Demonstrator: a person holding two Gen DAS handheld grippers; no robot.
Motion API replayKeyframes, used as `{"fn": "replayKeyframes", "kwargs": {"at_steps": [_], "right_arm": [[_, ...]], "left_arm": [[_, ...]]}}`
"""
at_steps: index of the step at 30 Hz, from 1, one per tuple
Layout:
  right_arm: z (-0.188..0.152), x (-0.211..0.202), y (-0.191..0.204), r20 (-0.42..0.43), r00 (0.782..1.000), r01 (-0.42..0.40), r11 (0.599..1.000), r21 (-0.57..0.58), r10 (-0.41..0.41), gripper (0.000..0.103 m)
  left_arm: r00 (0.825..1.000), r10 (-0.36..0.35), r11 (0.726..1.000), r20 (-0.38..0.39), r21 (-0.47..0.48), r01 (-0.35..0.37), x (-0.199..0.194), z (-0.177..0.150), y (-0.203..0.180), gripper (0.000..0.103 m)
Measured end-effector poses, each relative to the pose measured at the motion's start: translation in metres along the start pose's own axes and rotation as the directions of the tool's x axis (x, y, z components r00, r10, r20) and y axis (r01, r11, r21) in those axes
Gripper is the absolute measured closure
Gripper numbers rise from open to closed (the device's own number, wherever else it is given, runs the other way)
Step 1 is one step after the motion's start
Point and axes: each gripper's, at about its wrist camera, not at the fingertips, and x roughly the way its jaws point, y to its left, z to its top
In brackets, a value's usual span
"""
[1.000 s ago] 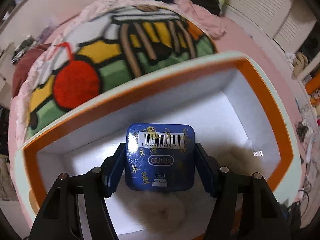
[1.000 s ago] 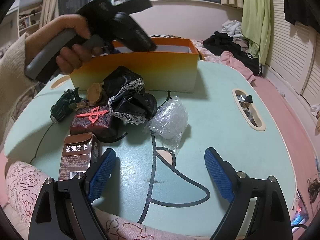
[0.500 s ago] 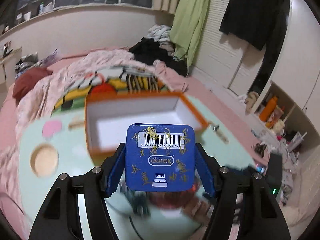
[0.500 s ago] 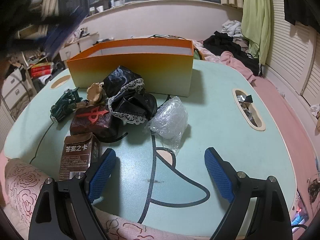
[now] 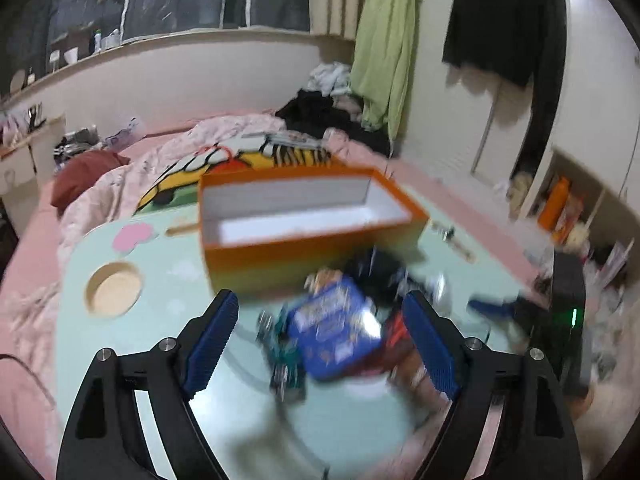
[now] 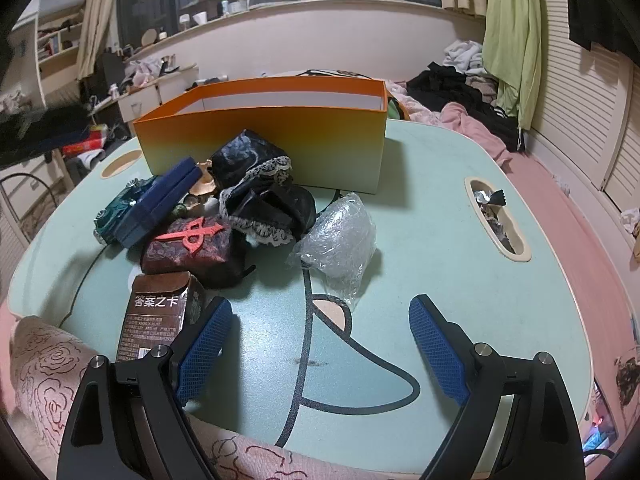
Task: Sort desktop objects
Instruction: 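Grasp the blue Durex tin in the box with the left tool, place it by the car, then pick the fluffy pompom from the box with the right tool, set it down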
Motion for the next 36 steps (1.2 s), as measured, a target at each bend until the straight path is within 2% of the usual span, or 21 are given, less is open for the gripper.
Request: {"fn": "replayKeyframes", "kwargs": {"at_steps": [5,6,9,10,13,22,23,26,29,30,32,33,34,36], "right_arm": [[0.000,0.000,0.000,0.000,1.000,0.001,1.000,0.000,-0.001,0.013],[0.000,0.000,-0.001,0.000,1.000,0.000,1.000,0.000,0.000,0.013],[0.000,-0.001,-0.001,0.000,1.000,0.000,1.000,0.000,0.000,0.013],[0.000,0.000,0.000,0.000,1.000,0.001,1.000,0.000,-0.001,0.013],[0.000,0.000,0.000,0.001,1.000,0.003,1.000,-0.002,-0.003,0.012],[0.000,-0.002,-0.003,0.007,1.000,-0.002,1.000,0.003,0.002,0.012],[0.000,-0.003,-0.005,0.012,1.000,-0.012,1.000,0.011,0.012,0.014],[0.005,-0.020,-0.015,0.091,0.992,-0.089,0.995,0.046,0.084,0.046],[0.039,-0.054,-0.019,0.233,0.963,-0.154,0.987,0.048,0.139,0.046],[0.055,-0.060,-0.019,0.248,0.955,-0.181,0.982,0.051,0.164,0.046],[0.103,-0.058,-0.023,0.199,0.947,-0.272,0.959,0.082,0.251,0.046],[0.124,-0.049,-0.023,0.138,0.945,-0.312,0.944,0.106,0.297,0.046],[0.149,-0.031,-0.020,0.030,0.935,-0.354,0.926,0.133,0.353,0.046],[0.183,0.008,-0.008,-0.141,0.902,-0.385,0.908,0.167,0.409,0.048]], "left_arm": [[0.987,0.157,0.986,-0.028,0.065,-0.155,-0.006,-0.047,-0.002,0.019],[0.986,0.162,0.986,-0.038,0.054,-0.160,-0.003,-0.054,-0.001,0.019],[0.980,0.148,0.989,-0.132,0.023,-0.146,0.022,-0.073,0.002,0.019],[0.978,0.182,0.983,-0.099,0.019,-0.181,0.026,-0.077,0.001,0.013],[0.970,0.227,0.973,-0.082,-0.026,-0.230,0.031,-0.076,0.003,0.001],[0.970,0.239,0.970,-0.050,-0.037,-0.241,0.027,-0.078,0.001,0.001],[0.970,0.238,0.970,-0.050,-0.038,-0.240,0.029,-0.081,0.000,0.001],[0.971,0.234,0.971,-0.049,-0.040,-0.236,0.031,-0.084,0.003,0.001],[0.971,0.234,0.971,-0.049,-0.041,-0.236,0.032,-0.084,0.004,0.001],[0.971,0.234,0.971,-0.049,-0.041,-0.237,0.031,-0.084,0.004,0.001],[0.971,0.234,0.971,-0.048,-0.041,-0.236,0.031,-0.084,0.004,0.000],[0.971,0.234,0.971,-0.048,-0.042,-0.236,0.032,-0.084,0.005,0.000],[0.971,0.234,0.971,-0.048,-0.042,-0.236,0.032,-0.084,0.005,0.001],[0.971,0.233,0.971,-0.047,-0.041,-0.235,0.032,-0.084,0.005,0.001]]}}
